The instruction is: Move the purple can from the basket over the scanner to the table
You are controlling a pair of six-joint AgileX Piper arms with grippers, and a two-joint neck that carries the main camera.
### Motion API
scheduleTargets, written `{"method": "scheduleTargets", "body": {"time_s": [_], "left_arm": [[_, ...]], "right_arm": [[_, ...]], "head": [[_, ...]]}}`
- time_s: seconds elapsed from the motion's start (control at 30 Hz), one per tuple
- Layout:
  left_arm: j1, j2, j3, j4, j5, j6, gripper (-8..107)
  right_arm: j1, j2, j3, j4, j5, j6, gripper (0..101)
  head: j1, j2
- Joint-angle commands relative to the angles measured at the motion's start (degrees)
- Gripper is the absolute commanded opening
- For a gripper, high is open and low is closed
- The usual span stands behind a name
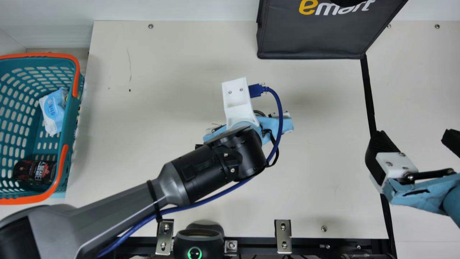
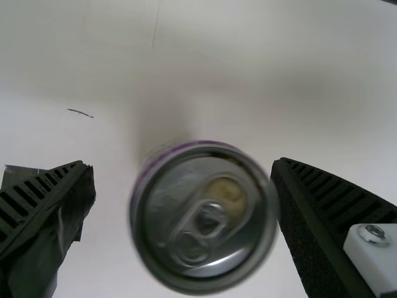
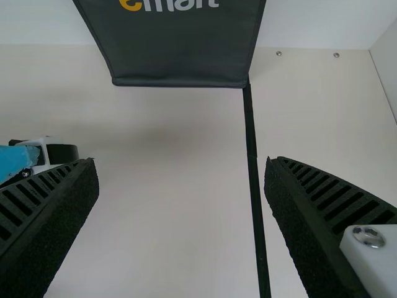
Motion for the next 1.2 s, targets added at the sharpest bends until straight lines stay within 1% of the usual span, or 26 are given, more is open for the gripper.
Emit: {"method": "scheduleTargets", "body": {"time_s": [0.0, 0.13, 0.47, 0.6, 0.7, 0.77, 0.87, 1.0, 1.1, 1.17], "left_arm": [[0.53, -0.16, -0.07, -0.61, -0.35, 0.29, 90], [2.55, -1.28, 0.35, -2.13, -2.53, 1.73, 90], [10.22, -5.6, 3.82, -6.42, -11.57, 4.96, 90], [13.89, -8.08, 6.36, -8.32, -14.78, 6.89, 90], [17.12, -10.92, 9.33, -11.17, -17.69, 10.91, 90], [19.6, -13.39, 11.91, -14.28, -19.88, 15.56, 90], [23.7, -17.69, 16.22, -20.35, -22.58, 24.95, 90], [29.18, -24.19, 21.97, -32.24, -24.47, 42.17, 90], [33.56, -29.48, 25.36, -42.02, -23.11, 56.58, 90], [37.45, -32.93, 26.94, -47.08, -20.36, 65.37, 90]], "right_arm": [[0.0, 0.0, 0.0, 0.0, 0.0, 0.0, 95], [0.0, 0.0, 0.0, 0.0, 0.0, 0.0, 95], [0.0, 0.0, 0.0, 0.0, 0.0, 0.0, 95], [0.0, 0.0, 0.0, 0.0, 0.0, 0.0, 95], [0.0, 0.0, 0.0, 0.0, 0.0, 0.0, 95], [0.0, 0.0, 0.0, 0.0, 0.0, 0.0, 95], [0.0, 0.0, 0.0, 0.0, 0.06, 0.0, 95], [0.0, 0.0, 0.0, 0.0, 0.01, 0.0, 95], [0.0, 0.0, 0.0, 0.0, 0.01, 0.0, 95], [0.0, 0.0, 0.0, 0.0, 0.01, 0.0, 95]], "head": [[-1.66, 0.09], [-1.66, 0.09], [-1.66, 0.09], [-1.66, 0.09], [-1.66, 0.09], [-1.66, 0.09], [-1.66, 0.09], [-1.66, 0.09], [-1.66, 0.09], [-1.66, 0.09]]}}
